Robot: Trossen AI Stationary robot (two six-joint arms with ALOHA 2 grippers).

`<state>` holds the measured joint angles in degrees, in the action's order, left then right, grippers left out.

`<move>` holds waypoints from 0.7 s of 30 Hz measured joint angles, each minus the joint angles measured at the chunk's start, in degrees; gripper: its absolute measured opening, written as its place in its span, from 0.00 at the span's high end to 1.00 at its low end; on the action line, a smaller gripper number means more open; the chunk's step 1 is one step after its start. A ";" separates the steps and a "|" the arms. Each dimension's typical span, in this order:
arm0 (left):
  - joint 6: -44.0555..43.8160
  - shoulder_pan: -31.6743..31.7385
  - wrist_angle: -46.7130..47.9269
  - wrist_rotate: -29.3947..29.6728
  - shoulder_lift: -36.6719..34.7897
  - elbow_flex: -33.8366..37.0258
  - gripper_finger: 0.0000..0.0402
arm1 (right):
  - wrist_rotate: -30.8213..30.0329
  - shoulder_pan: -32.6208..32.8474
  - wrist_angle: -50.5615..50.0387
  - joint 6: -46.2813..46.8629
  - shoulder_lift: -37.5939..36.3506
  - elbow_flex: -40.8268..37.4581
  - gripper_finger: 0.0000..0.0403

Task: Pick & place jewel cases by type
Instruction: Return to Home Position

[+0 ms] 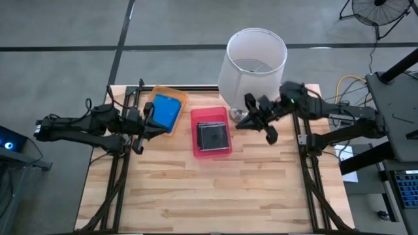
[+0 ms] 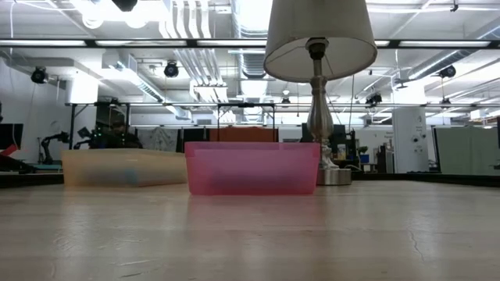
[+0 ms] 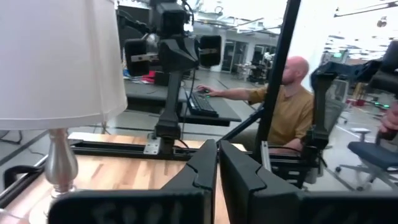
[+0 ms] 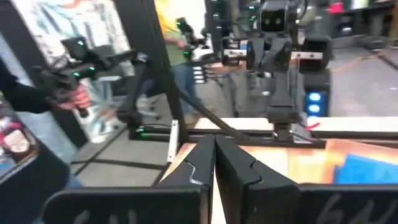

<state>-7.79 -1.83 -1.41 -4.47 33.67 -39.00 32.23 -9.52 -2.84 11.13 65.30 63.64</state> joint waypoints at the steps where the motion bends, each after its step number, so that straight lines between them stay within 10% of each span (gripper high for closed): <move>1: -0.21 0.02 0.03 -0.61 -0.10 0.00 1.00 | -3.69 1.76 0.04 0.36 -1.09 -1.02 0.98; 9: 0.24 0.00 1.25 -0.93 -0.20 0.40 1.00 | -29.71 15.00 9.48 4.92 -11.66 -16.49 0.98; 21: 0.86 0.00 -6.23 -0.91 -2.75 9.07 1.00 | -32.49 17.01 22.12 1.26 -22.93 -38.75 0.98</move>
<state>-6.94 -1.83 -7.64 -5.38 30.92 -29.93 -0.26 7.49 19.28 12.40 42.37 24.89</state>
